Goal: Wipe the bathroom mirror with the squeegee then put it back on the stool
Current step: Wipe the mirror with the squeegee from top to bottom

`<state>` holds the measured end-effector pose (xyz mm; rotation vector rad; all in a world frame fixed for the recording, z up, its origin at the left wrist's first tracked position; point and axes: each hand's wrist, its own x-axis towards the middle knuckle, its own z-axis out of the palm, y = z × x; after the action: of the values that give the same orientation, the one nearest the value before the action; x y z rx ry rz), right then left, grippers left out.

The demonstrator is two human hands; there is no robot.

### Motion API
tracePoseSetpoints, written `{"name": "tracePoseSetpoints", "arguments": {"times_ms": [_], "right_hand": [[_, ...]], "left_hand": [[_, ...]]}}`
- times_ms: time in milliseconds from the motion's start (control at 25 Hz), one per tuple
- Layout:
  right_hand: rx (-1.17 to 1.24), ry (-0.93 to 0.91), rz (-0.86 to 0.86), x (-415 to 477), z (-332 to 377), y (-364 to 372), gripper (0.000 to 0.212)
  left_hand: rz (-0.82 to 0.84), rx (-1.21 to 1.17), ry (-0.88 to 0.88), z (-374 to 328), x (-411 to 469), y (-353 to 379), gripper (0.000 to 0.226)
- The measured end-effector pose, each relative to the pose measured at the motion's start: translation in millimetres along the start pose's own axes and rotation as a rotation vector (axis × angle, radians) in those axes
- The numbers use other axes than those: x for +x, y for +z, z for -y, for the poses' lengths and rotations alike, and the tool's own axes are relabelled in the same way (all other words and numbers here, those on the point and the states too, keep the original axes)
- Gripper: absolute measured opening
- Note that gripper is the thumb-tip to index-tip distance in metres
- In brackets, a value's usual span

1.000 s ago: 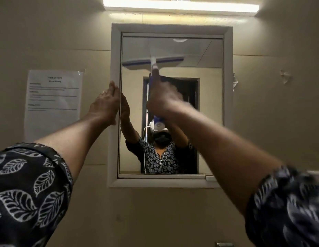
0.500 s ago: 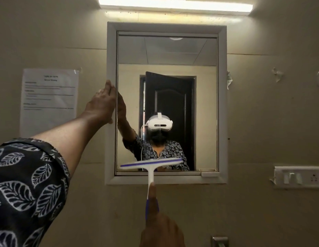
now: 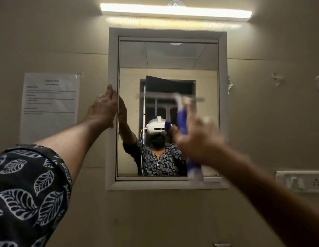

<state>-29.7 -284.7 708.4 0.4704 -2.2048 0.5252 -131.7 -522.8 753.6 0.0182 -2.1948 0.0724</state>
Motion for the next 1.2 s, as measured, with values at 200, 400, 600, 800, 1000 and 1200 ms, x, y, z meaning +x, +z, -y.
{"name": "tracePoseSetpoints", "arguments": {"times_ms": [200, 400, 600, 800, 1000, 1200], "right_hand": [[0.029, -0.069, -0.209, 101, -17, -66, 0.061], [-0.092, 0.028, -0.106, 127, -36, -71, 0.067], [-0.045, 0.152, -0.057, 97, -33, -46, 0.075], [0.148, 0.104, 0.057, 3, -45, 6, 0.089], [0.103, 0.29, 0.355, -106, -61, 62, 0.11], [0.135, 0.404, 0.504, -138, -58, 79, 0.079]], "left_hand": [[0.013, 0.053, 0.025, -1, 1, 3, 0.102], [0.032, 0.061, 0.006, -3, 1, 2, 0.106], [0.016, 0.055, 0.004, -3, 0, 5, 0.103], [0.013, 0.048, -0.001, -3, 0, 6, 0.103], [0.025, 0.048, -0.013, -3, 1, 5, 0.107], [0.024, 0.057, -0.012, -3, 2, 5, 0.108]]}}
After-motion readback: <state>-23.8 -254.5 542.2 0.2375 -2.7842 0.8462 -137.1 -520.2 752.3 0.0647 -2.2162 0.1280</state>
